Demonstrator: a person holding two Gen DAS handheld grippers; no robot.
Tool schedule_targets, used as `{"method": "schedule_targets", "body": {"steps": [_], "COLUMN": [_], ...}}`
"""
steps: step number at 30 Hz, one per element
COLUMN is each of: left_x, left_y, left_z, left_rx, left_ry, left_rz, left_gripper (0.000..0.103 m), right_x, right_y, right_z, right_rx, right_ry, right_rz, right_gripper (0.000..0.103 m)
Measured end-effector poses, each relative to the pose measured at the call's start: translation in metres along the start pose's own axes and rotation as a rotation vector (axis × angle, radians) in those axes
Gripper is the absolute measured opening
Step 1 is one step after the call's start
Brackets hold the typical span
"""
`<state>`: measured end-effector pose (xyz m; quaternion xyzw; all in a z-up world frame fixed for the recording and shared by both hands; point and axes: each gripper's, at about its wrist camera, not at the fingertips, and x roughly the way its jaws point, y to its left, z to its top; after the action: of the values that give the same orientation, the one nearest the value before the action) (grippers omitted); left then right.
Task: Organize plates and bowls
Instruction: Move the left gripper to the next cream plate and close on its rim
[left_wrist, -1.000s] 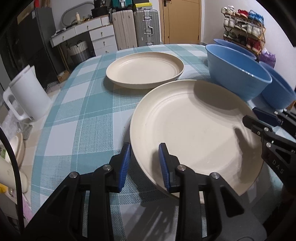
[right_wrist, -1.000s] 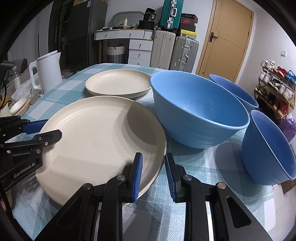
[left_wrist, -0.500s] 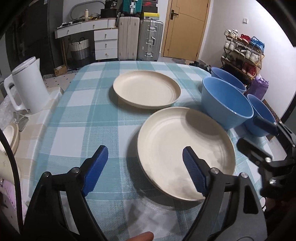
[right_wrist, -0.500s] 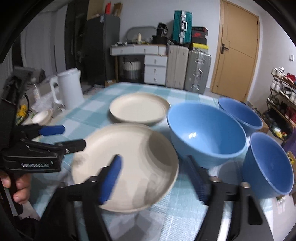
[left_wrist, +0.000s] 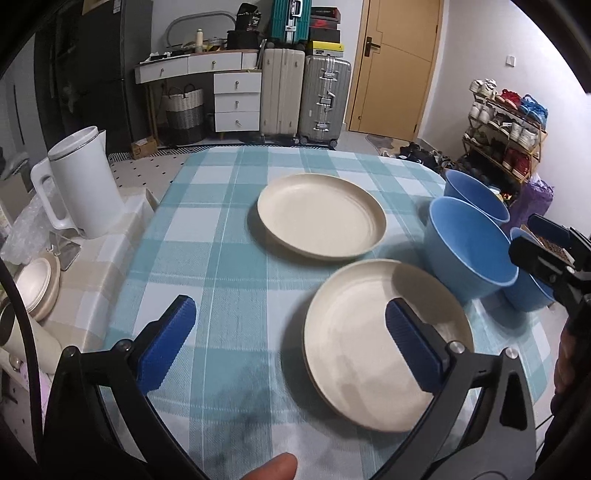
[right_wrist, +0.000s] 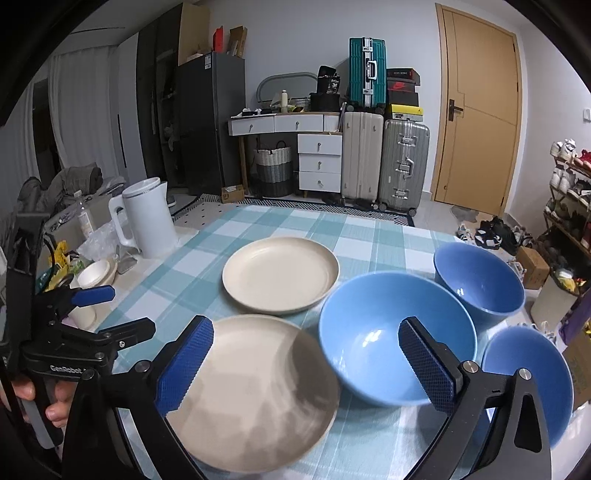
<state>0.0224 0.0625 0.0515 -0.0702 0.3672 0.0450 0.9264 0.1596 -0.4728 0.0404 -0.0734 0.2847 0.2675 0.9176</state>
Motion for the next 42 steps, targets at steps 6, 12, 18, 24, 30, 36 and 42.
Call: {"method": "schedule_targets", "body": {"steps": [6,12,18,24,30,36,42], "left_x": [0.015,0.034,0.056,0.078,0.097,0.116,0.136], "left_y": [0.002,0.006,0.018,0.029,0.037,0.043,0.048], "left_z": [0.020,0.037,0.048,0.058,0.067,0.074,0.076], "left_rx": [-0.014,-0.026,-0.062,-0.096,-0.115,-0.140,-0.152], "left_ry": [0.007,0.023,0.056,0.087,0.106,0.133,0.158], "left_rz": [0.019,0.012,0.012,0.009,0.005,0.014,0.024], "left_gripper": [0.103,0.103,0.103,0.103,0.103,0.102,0.102], "right_x": [0.019,0.046,0.071,0.092,0.112,0.139,0.166], "right_y": [-0.013,-0.032,-0.041,-0.038,-0.042,-0.047,-0.052], "right_z": [0.025,0.048,0.065,0.078,0.090,0.099,0.105], "right_rx": [0.000,0.044,0.060,0.047,0.050,0.061,0.066], "right_ry": [0.038,0.099,0.151,0.207,0.261,0.309,0.353], "right_rz": [0.034,0.084,0.083,0.089,0.095,0.095,0.086], "right_gripper": [0.102,0.102,0.102,0.102,0.102,0.102,0.102]}}
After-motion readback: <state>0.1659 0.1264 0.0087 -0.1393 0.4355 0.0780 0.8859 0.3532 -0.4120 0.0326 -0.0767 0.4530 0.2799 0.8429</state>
